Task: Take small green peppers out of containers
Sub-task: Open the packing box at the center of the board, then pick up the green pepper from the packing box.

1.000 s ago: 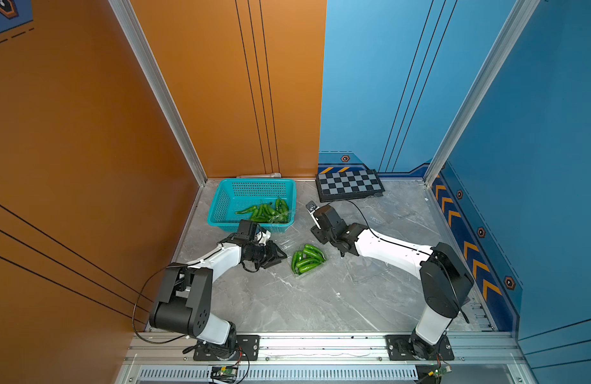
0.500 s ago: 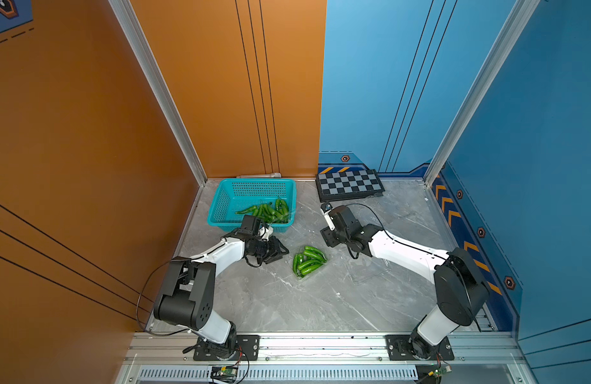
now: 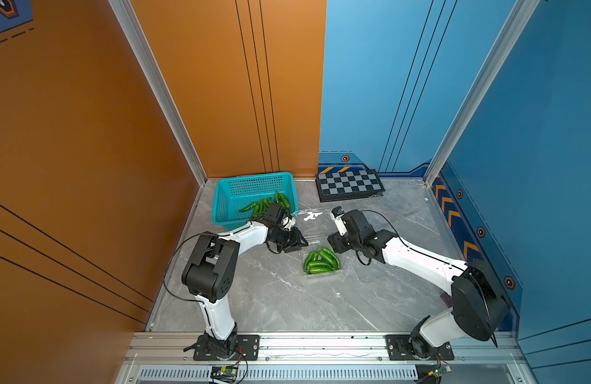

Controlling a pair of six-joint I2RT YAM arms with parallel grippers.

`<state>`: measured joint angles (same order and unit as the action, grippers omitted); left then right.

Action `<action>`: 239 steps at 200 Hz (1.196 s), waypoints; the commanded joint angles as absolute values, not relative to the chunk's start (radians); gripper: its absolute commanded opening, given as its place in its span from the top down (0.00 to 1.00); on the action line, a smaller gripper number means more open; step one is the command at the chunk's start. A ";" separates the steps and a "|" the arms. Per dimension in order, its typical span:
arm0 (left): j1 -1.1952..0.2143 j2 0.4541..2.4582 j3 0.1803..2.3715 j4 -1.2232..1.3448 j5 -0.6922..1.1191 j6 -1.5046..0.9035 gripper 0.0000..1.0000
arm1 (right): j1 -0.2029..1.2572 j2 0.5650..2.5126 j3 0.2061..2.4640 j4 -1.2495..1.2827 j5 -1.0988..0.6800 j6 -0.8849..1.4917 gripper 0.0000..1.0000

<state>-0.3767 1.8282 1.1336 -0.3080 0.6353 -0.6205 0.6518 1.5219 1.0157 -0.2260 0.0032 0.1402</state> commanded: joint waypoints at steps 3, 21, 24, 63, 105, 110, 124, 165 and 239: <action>-0.365 1.798 1.141 -0.376 0.606 -0.603 0.58 | 0.659 1.532 1.024 -0.283 -0.045 0.174 0.32; -0.337 1.734 1.091 -0.384 0.603 -0.596 0.57 | 0.667 1.551 1.032 -0.287 -0.040 0.183 0.32; -0.332 1.725 1.085 -0.387 0.603 -0.595 0.57 | 0.667 1.555 1.033 -0.287 -0.043 0.184 0.32; -0.293 1.602 0.996 -0.423 0.594 -0.580 0.56 | 0.681 1.617 1.063 -0.290 -0.067 0.205 0.36; -0.265 1.528 0.935 -0.423 0.581 -0.581 0.55 | 0.695 1.622 1.062 -0.294 -0.067 0.212 0.41; -0.265 1.524 0.932 -0.423 0.579 -0.580 0.54 | 0.695 1.619 1.058 -0.290 -0.065 0.212 0.41; -0.264 1.514 0.928 -0.423 0.574 -0.578 0.54 | 0.740 1.617 1.059 -0.298 -0.051 0.213 0.43; -0.252 1.484 0.912 -0.423 0.545 -0.580 0.53 | 0.763 1.620 1.057 -0.321 -0.045 0.215 0.52; -0.233 1.456 0.892 -0.422 0.540 -0.581 0.49 | 0.761 1.692 1.063 -0.316 -0.054 0.206 0.57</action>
